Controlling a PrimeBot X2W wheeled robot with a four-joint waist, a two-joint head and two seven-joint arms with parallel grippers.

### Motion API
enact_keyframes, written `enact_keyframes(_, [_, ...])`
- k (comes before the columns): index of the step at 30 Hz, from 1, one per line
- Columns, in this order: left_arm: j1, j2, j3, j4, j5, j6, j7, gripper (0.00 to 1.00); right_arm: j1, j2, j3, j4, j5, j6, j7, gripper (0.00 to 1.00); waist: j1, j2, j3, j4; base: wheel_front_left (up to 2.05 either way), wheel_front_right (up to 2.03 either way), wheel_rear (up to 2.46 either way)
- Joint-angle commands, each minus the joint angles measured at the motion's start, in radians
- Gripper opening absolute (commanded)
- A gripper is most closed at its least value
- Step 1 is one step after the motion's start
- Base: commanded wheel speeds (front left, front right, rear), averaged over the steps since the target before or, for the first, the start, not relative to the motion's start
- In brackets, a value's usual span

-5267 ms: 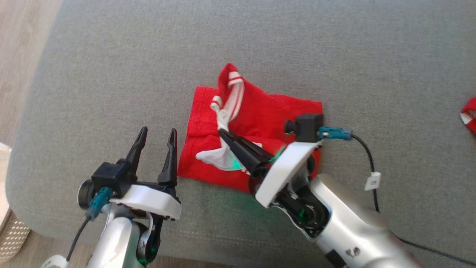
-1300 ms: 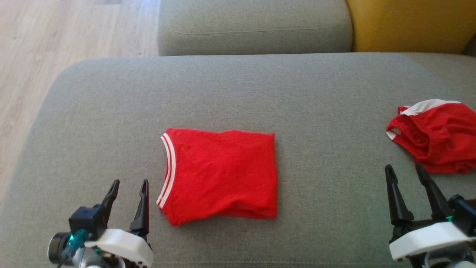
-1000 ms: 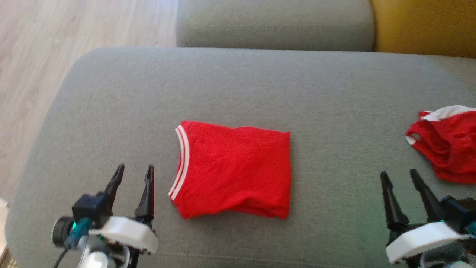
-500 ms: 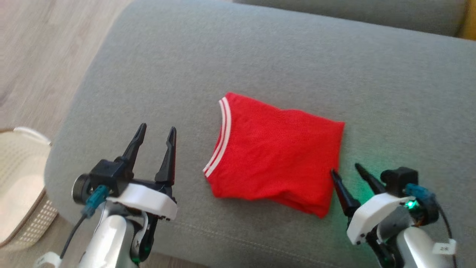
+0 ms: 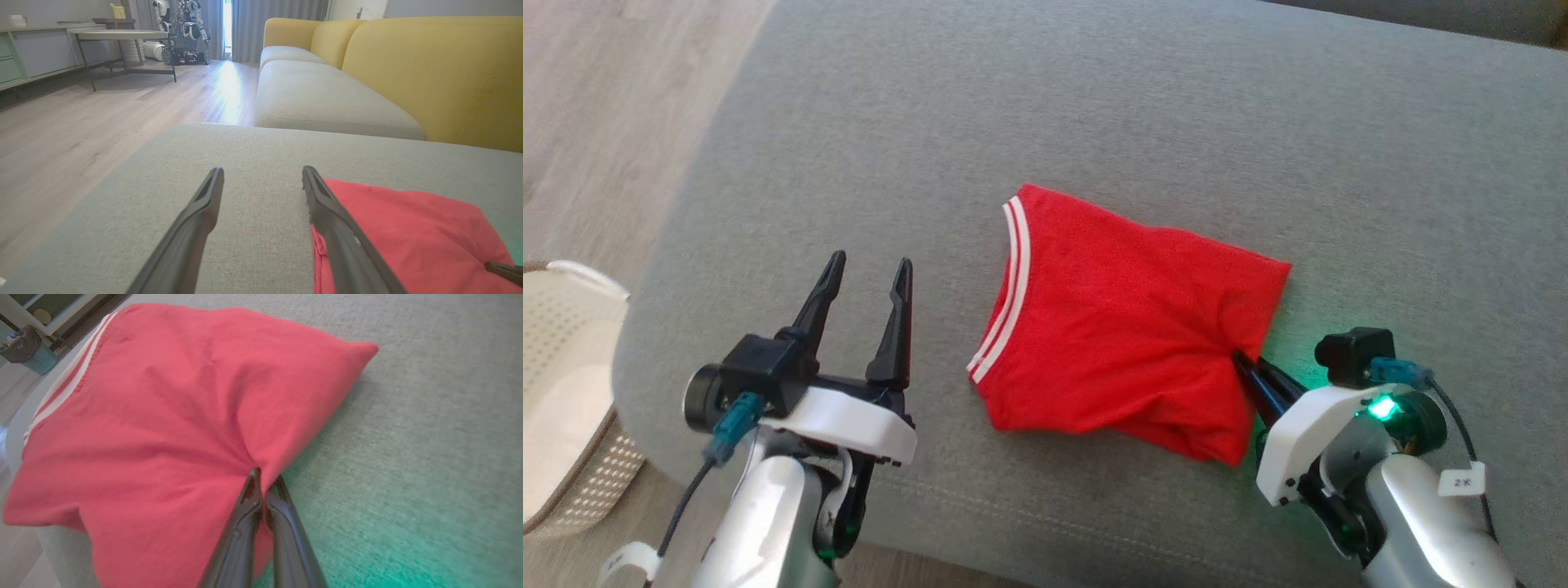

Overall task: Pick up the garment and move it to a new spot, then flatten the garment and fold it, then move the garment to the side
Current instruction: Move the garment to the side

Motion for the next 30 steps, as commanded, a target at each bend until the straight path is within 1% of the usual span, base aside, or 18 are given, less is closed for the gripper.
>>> enact_keyframes(1, [-0.035,0.014,0.040,-0.042,0.011,0.000,-0.012,1.00,-0.017,-0.023,0.028,-0.025,-0.003,0.003,-0.008,0.00,0.0000,0.0001,0.001,-0.029,0.00,0.00,0.00])
enact_keyframes(6, [-0.029,0.023,0.049,-0.069,0.024,-0.002,-0.012,1.00,-0.035,-0.081,0.041,-0.092,-0.039,0.003,-0.005,0.00,0.0000,0.0001,0.011,-0.118,0.00,0.00,0.00])
enact_keyframes(9, [-0.034,0.029,0.052,-0.087,0.029,-0.006,-0.012,1.00,-0.040,-0.136,0.043,-0.151,-0.063,0.003,0.021,0.00,0.0000,0.0001,0.024,-0.186,0.00,0.00,0.00])
enact_keyframes(15, [-0.054,0.043,0.054,-0.102,0.038,-0.012,-0.012,1.00,-0.052,-0.252,-0.001,-0.267,-0.084,0.003,0.085,0.00,0.0000,0.0001,0.054,-0.326,0.00,0.00,0.00])
enact_keyframes(19, [-0.077,0.055,0.048,-0.112,0.049,-0.017,-0.012,1.00,-0.090,-0.329,-0.047,-0.314,-0.082,0.003,0.120,0.00,0.0000,0.0001,0.082,-0.398,0.00,0.00,0.00])
enact_keyframes(23, [-0.109,0.067,0.041,-0.126,0.057,-0.023,-0.006,1.00,-0.153,-0.395,-0.099,-0.323,-0.054,0.003,0.118,0.00,0.0000,0.0001,0.124,-0.440,0.00,0.00,0.00])
enact_keyframes(25, [-0.126,0.073,0.038,-0.136,0.061,-0.025,-0.001,1.00,-0.189,-0.415,-0.128,-0.319,-0.035,0.003,0.106,0.00,0.0000,0.0001,0.150,-0.454,0.00,0.00,0.00])
enact_keyframes(26, [-0.126,0.073,0.038,-0.136,0.061,-0.025,-0.001,1.00,-0.189,-0.415,-0.128,-0.319,-0.035,0.003,0.106,0.00,0.0000,0.0001,0.150,-0.454,0.00,0.00,0.00])
enact_keyframes(30, [-0.152,0.087,0.035,-0.151,0.067,-0.028,0.010,1.00,-0.257,-0.439,-0.187,-0.292,-0.003,0.003,0.086,0.00,0.0000,0.0001,0.199,-0.465,0.00,0.00,0.00])
